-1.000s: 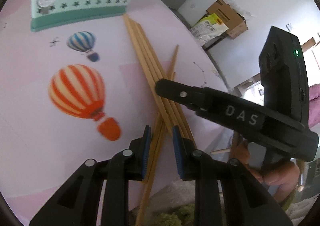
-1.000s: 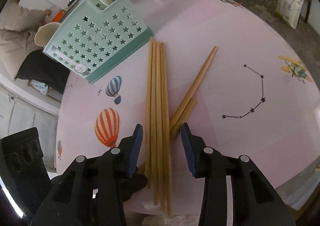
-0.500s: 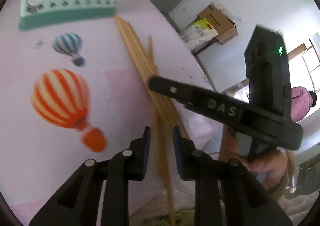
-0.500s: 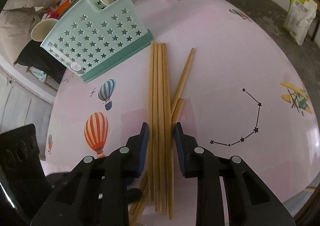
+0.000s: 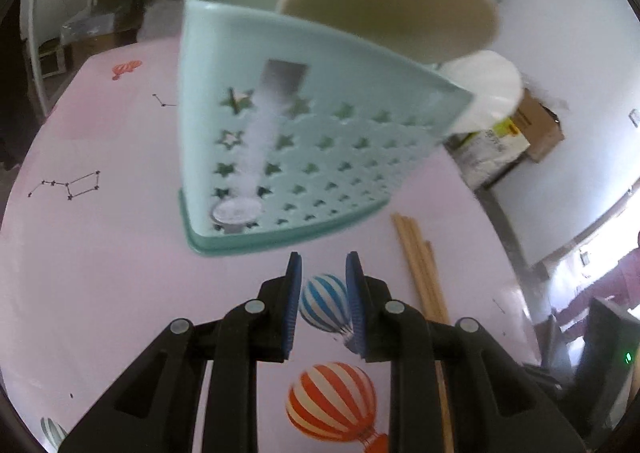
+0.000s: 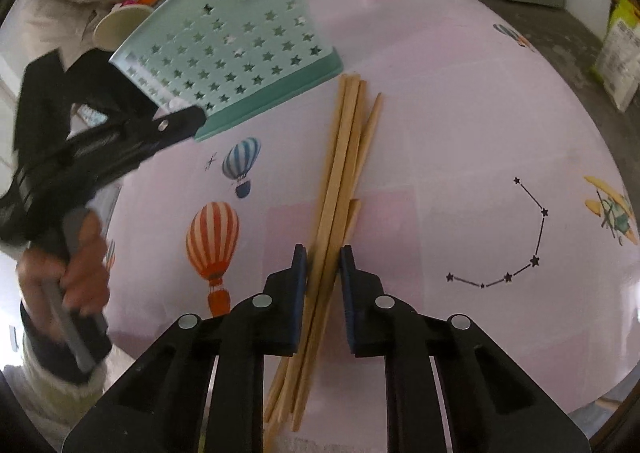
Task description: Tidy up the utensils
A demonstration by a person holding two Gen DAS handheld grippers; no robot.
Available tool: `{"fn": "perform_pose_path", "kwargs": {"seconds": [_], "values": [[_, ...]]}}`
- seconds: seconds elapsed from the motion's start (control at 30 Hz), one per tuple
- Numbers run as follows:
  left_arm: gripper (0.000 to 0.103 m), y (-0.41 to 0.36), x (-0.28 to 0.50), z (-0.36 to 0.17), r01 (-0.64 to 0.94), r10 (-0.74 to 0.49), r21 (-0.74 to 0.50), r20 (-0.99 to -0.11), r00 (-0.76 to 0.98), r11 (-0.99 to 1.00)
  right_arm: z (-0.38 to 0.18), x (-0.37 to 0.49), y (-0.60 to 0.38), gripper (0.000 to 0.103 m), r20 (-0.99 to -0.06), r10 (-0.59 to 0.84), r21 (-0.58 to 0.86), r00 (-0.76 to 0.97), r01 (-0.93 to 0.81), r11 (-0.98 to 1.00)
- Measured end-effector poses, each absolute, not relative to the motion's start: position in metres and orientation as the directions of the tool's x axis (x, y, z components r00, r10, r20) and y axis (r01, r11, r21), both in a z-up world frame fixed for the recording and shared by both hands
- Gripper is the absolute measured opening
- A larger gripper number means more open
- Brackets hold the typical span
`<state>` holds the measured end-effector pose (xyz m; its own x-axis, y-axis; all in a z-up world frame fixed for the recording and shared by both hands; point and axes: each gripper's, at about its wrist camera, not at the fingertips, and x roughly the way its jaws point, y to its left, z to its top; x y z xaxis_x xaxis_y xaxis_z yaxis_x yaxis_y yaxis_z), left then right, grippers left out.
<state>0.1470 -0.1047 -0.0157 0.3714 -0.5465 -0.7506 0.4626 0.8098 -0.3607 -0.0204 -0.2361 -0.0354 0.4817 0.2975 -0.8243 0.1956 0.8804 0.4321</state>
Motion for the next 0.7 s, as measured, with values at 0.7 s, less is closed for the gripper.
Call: {"fn": "perform_pose_path", "kwargs": {"seconds": [0.7], "values": [[0.022,-0.063,0.142,-0.016,0.404,-0.539,-0.384,-0.736,0.409,0.83,-0.04,0.001,-0.209,0.012,-0.833,0.366,0.416,0.414,0.034,0.909]]}}
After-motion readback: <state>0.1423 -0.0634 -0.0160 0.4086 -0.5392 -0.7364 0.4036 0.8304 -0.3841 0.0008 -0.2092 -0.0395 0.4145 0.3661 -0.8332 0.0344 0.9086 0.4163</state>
